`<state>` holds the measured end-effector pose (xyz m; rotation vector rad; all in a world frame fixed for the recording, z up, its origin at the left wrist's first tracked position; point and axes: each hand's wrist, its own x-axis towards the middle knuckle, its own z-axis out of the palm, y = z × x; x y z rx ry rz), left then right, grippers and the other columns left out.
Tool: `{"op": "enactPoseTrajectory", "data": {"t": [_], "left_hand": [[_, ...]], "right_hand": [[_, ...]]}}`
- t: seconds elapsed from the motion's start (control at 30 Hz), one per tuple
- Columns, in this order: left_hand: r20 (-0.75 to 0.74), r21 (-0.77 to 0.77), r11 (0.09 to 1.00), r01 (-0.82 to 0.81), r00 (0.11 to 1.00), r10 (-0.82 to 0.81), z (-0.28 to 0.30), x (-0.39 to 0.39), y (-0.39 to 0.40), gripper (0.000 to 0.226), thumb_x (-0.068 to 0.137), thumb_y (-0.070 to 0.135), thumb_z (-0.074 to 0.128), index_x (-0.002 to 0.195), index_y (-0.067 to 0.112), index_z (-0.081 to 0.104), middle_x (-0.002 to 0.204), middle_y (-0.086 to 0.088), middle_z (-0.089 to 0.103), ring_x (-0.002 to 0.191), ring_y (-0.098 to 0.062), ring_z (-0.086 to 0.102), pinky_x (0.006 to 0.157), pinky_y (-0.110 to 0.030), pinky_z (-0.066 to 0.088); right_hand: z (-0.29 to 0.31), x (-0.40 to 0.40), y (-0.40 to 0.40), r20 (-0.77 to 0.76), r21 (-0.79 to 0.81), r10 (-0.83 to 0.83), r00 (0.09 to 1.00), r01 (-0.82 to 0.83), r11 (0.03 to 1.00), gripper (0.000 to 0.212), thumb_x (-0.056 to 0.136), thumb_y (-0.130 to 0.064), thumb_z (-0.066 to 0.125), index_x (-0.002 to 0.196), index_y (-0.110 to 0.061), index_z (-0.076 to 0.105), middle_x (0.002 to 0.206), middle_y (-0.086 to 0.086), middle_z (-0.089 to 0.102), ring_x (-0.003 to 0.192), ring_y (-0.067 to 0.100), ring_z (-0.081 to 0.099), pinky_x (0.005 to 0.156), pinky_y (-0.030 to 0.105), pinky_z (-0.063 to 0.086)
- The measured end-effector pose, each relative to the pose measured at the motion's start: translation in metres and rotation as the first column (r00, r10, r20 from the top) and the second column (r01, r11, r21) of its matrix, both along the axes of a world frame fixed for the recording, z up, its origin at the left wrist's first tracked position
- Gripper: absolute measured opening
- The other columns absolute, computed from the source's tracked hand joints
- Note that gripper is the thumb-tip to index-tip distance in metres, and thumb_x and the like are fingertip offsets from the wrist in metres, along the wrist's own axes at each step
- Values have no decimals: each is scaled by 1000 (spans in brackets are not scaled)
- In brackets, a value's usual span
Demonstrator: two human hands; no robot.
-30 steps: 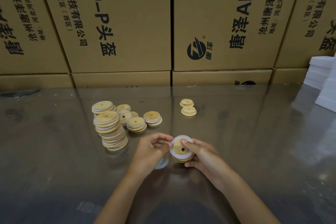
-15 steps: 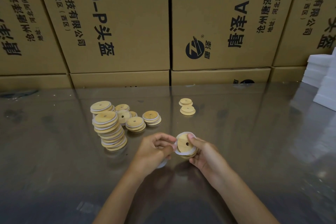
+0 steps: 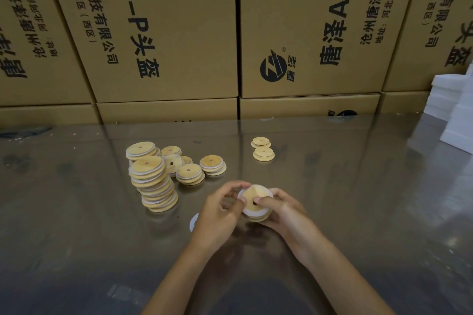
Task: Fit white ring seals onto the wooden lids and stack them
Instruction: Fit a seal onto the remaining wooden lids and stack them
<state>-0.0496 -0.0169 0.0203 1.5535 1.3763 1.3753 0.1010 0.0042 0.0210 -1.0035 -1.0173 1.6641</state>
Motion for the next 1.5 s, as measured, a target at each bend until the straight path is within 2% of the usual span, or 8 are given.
{"op": "enactPoseTrajectory", "data": {"t": [0.17, 0.4, 0.63, 0.77, 0.87, 1.07, 1.23, 1.5], "left_hand": [[-91, 66, 998, 21, 996, -15, -1, 2, -1, 34, 89, -3, 60, 101, 25, 74, 97, 2, 69, 81, -7, 63, 74, -16, 48], [16, 21, 998, -64, 998, 64, -9, 0, 6, 16, 85, 5, 69, 84, 20, 64, 77, 7, 69, 64, -1, 59, 63, -12, 45], [-43, 36, 995, -91, 995, 93, -11, 0, 5, 14, 87, 7, 67, 80, 18, 64, 73, 6, 69, 65, -4, 61, 63, -14, 45], [-46, 24, 997, -76, 996, 77, -6, -3, 5, 16, 88, 1, 64, 78, 13, 63, 66, 10, 66, 61, 0, 57, 61, -12, 44], [-27, -5, 998, -57, 998, 57, -2, -11, 5, 19, 90, -3, 59, 77, 11, 60, 64, 9, 63, 63, -4, 57, 62, -15, 43], [-102, -47, 999, -6, 995, 2, -1, -14, 6, 22, 91, 0, 60, 75, 15, 60, 65, 10, 60, 60, -1, 51, 61, -13, 40], [-72, -93, 995, 36, 996, -43, -1, -13, 6, 21, 91, 1, 60, 75, 14, 60, 66, 5, 60, 60, -4, 50, 61, -18, 40], [-12, -179, 981, 80, 996, -83, 6, -8, 1, 16, 93, 8, 60, 78, 12, 63, 74, -3, 61, 73, -15, 51, 70, -32, 41]], "right_hand": [[1, -2, -3, 181, 144, 13, 983, -39, 989, 22, 90, -14, 71, 105, 1, 67, 91, 8, 71, 87, 17, 64, 83, 30, 48], [2, 3, 1, 87, 116, -68, 994, 58, 992, 17, 91, -10, 68, 103, 1, 66, 92, 13, 69, 85, 23, 62, 84, 37, 49], [0, 3, 3, 160, 113, 0, 987, -18, 993, 10, 92, -12, 68, 99, -5, 69, 90, 9, 71, 84, 20, 64, 84, 35, 51], [-2, 2, 2, 266, 224, -9, 964, -53, 973, 15, 95, -11, 64, 105, -1, 68, 92, 13, 72, 79, 15, 61, 67, 21, 48], [-3, 1, 1, 277, 282, 14, 961, -95, 955, 13, 96, -8, 62, 105, 0, 67, 98, 23, 72, 78, 17, 59, 67, 28, 45], [-5, 0, 1, 166, 252, -30, 986, -12, 968, 10, 95, -11, 64, 100, -7, 71, 88, 5, 73, 77, 12, 63, 69, 22, 50], [-5, 0, 0, 95, 195, -51, 994, 32, 980, 12, 95, -13, 63, 100, -7, 72, 90, 7, 73, 82, 18, 65, 77, 31, 50], [-4, 2, 2, -8, 145, -73, 997, 74, 987, 19, 96, -15, 61, 108, -3, 69, 92, 10, 72, 82, 19, 66, 73, 28, 51]]}}
